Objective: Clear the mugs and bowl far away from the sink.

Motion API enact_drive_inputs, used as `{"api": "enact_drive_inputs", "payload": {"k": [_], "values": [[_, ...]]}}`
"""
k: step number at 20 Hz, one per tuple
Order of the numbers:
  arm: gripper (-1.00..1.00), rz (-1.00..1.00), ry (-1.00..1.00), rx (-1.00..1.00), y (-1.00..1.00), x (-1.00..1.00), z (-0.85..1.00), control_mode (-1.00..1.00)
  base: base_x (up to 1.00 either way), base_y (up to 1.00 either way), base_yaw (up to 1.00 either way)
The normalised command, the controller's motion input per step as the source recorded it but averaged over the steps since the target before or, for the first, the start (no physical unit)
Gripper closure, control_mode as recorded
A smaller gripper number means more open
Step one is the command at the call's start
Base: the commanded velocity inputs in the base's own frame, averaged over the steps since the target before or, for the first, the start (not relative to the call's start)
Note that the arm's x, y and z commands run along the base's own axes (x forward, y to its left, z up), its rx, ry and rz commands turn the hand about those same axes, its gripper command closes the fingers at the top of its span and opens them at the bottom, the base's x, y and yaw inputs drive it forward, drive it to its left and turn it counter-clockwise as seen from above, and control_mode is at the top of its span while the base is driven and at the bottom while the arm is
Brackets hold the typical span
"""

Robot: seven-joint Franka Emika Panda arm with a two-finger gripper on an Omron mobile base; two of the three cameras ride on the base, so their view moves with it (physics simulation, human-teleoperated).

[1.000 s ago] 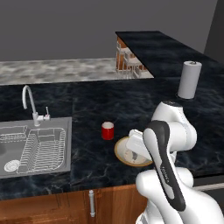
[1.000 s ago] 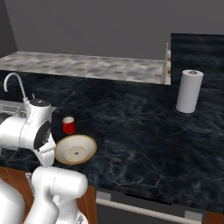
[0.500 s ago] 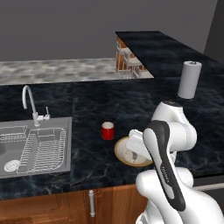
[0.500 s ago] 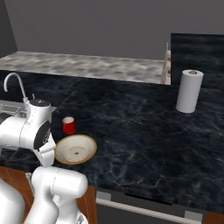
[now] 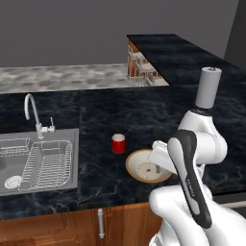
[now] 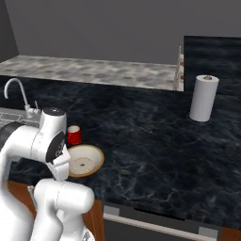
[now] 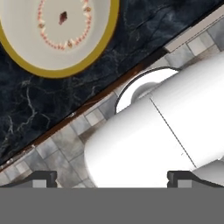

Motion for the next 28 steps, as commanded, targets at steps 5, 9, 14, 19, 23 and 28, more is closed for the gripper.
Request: {"api": "enact_drive_inputs", "payload": {"k": [5,9,14,19,23,28], "values": [[-1.00,0.00,0.00,0.02,-0.61,0.00,0.00,-1.00,0.00,0.00,0.00],[-1.00,0.00,0.00,0.00,-0.61,0.15,-0.01,-1.00,0.00,0.00,0.00],[-1.00,0.00,0.00,0.00,-0.30,0.37,0.00,-1.00,0.00,0.00,0.00],[-1.00,0.00,-0.02,0.00,-0.17,0.31,-0.08,-1.00,0.00,0.00,0.00],[-1.00,0.00,-0.08,0.00,-0.06,0.32,-0.16,-1.00,0.00,0.00,0.00],[-1.00,0.00,-0.14,0.00,-0.02,0.29,-0.26,-1.00,0.00,0.00,0.00]]}}
